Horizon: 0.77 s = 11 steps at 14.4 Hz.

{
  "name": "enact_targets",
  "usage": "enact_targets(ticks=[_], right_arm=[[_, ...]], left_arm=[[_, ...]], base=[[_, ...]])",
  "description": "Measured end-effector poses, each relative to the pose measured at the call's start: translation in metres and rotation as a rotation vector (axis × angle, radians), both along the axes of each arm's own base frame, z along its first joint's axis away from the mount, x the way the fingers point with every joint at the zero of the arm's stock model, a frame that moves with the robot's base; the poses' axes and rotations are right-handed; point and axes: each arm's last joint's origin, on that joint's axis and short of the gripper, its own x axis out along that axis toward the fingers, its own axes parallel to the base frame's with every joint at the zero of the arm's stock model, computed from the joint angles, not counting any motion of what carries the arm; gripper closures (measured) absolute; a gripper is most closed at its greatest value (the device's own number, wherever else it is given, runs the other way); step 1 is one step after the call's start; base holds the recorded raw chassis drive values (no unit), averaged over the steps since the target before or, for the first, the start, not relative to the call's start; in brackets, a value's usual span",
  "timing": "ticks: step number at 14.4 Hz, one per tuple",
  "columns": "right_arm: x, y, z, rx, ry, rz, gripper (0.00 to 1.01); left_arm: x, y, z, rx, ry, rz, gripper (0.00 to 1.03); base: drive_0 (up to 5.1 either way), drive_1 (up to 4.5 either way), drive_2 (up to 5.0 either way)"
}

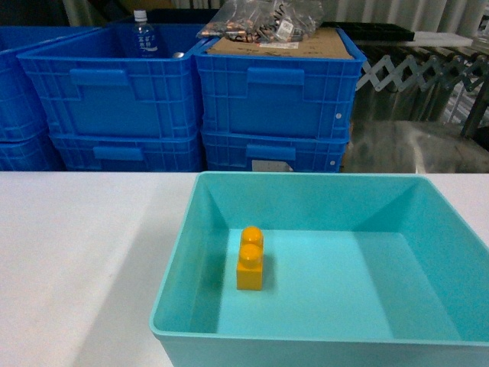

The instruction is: Pick red block from blue box to shelf

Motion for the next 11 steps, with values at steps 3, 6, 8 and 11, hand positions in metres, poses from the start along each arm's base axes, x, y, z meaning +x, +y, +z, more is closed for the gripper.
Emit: enact_targets(ticks=[3, 6, 8, 11], right_arm=[[0.0000, 0.0005, 0.0000, 0.000, 0.000, 0.005, 0.72], [0.0000, 0.0004, 0.0000, 0.000, 0.000, 0.005, 0.72], [0.0000, 0.0004, 0.0000, 0.000, 0.000, 0.005, 0.72], [0.0000, 0.0004, 0.0000, 0.000, 0.000, 0.005, 0.72]], left_arm=[[0.0000, 0.0001, 0.0000, 0.000, 0.000, 0.002, 0.05], [0.0000, 0.0001, 0.0000, 0.000, 0.000, 0.001, 0.05], [0.0000, 0.0001, 0.0000, 0.000, 0.000, 0.001, 0.05], [0.0000, 0.0001, 0.0000, 0.000, 0.000, 0.001, 0.05]], base=[[-1.7, -1.65, -1.7], [-1.8, -1.81, -1.8], [-1.6, -1.57, -1.6], [-1.6, -1.64, -1.6]])
